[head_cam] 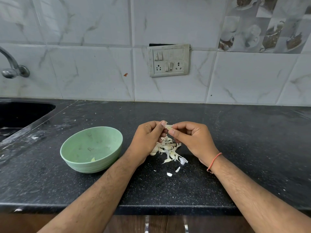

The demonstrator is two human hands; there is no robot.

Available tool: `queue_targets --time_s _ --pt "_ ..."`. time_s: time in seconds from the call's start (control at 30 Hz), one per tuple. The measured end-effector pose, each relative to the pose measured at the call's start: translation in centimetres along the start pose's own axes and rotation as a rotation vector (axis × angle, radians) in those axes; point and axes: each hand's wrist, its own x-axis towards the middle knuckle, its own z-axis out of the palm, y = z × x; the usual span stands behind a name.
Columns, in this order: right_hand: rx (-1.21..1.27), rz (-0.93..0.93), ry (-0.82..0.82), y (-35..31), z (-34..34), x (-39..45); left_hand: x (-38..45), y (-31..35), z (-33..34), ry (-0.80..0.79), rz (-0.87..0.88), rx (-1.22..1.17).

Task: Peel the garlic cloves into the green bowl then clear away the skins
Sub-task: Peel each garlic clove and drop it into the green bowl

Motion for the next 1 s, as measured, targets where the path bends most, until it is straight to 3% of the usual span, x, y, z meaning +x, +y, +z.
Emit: queue_targets --time_s 0.23,0.4,0.53,0.73,1.0 --pt "0.042 -0.024 -0.011 0.0 0.1 0.0 0.0 -0.3 -0.1 0.015 0.022 0.117" --pt "0.227 0.056 0.039 0.0 -0.2 0.2 -0.3 -0.2 -0.3 0.043 0.099 0.404" --pt "0.238 0.066 0.039 0.0 -0.4 0.3 -0.9 0.2 -0.2 0.012 0.22 0.568" --pt "0.186 0.053 0.053 -0.1 -0.7 0.3 -1.4 0.6 -0.3 -0.036 0.197 0.519" --pt "0.062 -0.012 0.04 0.1 -0.5 0.2 -1.2 0.5 -0.3 0.035 0.199 0.313"
